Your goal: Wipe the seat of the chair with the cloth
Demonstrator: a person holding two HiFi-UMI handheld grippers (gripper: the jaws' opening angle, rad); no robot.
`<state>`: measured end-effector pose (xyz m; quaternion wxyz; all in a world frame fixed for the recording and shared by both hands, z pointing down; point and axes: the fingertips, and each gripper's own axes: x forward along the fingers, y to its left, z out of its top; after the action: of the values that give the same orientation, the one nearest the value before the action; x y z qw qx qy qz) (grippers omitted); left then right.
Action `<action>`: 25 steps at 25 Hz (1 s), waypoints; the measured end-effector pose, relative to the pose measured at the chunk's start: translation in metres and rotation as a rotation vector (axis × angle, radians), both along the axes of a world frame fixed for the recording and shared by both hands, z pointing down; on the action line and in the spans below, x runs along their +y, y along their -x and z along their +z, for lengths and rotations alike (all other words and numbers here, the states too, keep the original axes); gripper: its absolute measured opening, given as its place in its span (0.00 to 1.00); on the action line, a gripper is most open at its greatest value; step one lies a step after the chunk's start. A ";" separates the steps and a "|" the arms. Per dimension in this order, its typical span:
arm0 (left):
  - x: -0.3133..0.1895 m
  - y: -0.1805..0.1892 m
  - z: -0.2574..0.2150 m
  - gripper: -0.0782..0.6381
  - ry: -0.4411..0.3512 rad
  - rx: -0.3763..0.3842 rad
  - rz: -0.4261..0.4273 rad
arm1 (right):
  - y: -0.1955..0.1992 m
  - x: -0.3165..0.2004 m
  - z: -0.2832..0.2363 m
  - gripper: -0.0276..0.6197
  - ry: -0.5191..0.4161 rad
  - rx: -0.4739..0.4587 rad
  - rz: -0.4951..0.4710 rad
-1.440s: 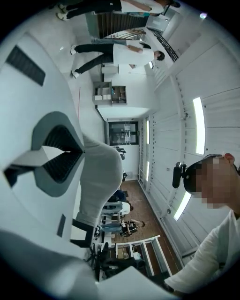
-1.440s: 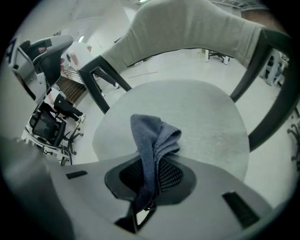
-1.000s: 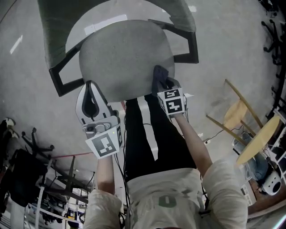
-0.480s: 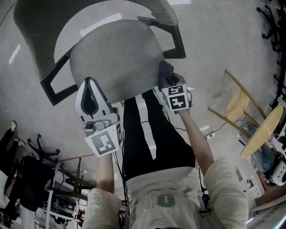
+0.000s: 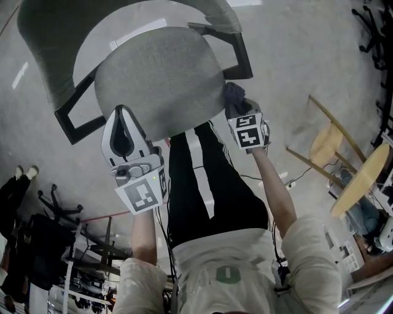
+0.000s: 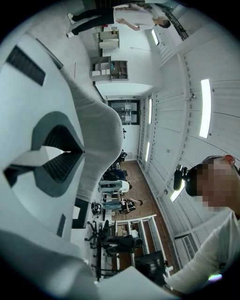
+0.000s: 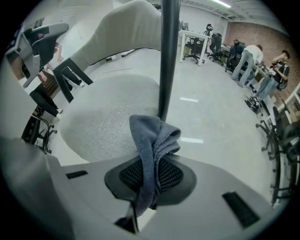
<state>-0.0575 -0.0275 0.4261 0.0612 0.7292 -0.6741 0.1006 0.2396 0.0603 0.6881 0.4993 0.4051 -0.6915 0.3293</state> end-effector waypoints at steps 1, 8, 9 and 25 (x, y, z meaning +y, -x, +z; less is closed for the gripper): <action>0.001 0.001 -0.001 0.13 -0.002 0.001 -0.003 | 0.002 -0.001 -0.004 0.12 -0.006 -0.002 -0.003; 0.000 0.009 -0.027 0.13 -0.044 0.028 -0.022 | 0.046 -0.024 -0.040 0.12 -0.072 -0.056 -0.047; -0.002 0.011 -0.036 0.13 -0.061 0.032 -0.030 | 0.056 -0.036 -0.052 0.12 -0.098 -0.074 -0.047; 0.005 0.032 -0.357 0.13 -0.375 0.084 -0.145 | 0.180 -0.141 -0.556 0.12 -0.927 -0.483 -0.137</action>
<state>-0.0896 -0.0229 0.0689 -0.0405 0.6809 -0.7286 -0.0619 0.0600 -0.0805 0.1323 0.1145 0.4499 -0.8848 0.0395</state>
